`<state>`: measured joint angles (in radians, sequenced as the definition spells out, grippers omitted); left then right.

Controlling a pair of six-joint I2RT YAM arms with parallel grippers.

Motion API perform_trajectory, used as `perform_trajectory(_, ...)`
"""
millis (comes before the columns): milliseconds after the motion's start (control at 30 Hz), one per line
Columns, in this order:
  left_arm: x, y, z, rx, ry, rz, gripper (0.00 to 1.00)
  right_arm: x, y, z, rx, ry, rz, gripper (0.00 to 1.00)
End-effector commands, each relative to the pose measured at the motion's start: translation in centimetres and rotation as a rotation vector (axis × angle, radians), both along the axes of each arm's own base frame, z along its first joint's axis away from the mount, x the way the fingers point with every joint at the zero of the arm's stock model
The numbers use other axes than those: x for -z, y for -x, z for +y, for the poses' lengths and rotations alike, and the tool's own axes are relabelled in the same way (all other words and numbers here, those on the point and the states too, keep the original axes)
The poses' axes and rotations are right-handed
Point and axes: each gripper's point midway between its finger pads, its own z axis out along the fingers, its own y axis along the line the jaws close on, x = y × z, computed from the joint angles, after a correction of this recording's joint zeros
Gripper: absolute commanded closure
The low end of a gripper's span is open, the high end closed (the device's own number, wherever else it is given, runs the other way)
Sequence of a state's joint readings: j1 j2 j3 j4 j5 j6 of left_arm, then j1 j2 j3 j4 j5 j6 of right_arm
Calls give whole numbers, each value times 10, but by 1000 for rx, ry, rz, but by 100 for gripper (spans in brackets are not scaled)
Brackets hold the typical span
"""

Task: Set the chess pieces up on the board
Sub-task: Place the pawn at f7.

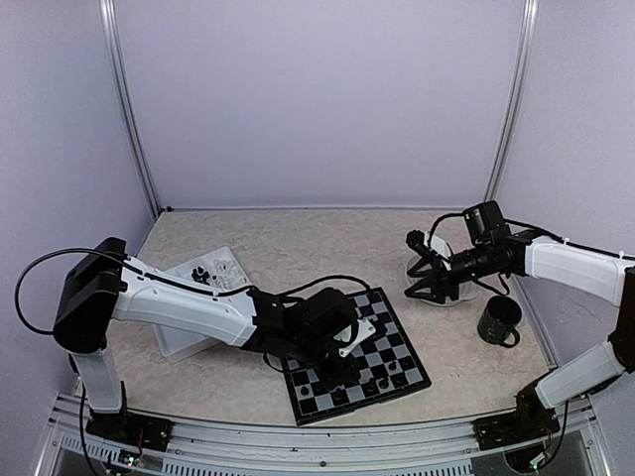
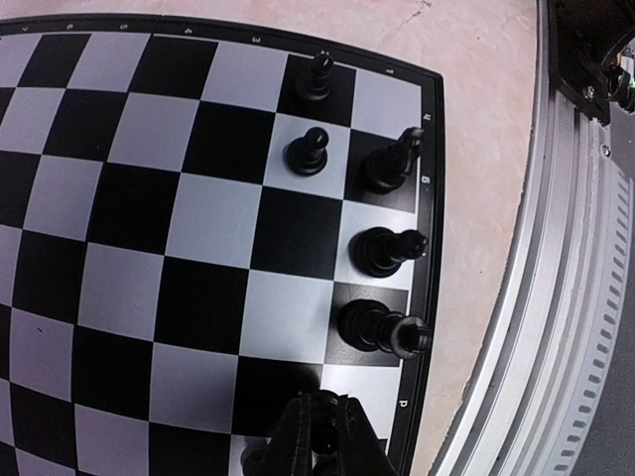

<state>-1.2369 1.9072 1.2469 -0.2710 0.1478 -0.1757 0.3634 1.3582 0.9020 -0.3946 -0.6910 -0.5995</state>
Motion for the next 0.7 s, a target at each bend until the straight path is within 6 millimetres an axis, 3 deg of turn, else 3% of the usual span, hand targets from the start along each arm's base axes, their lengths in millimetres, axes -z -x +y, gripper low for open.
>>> perform_trajectory(0,4,3,-2,9,-20,10,90,8,-1,-2,1,8,12,44)
perform_trajectory(667,12,-13,-1,-40,-70,-30,89,8,0,-3,-3,9,17,44)
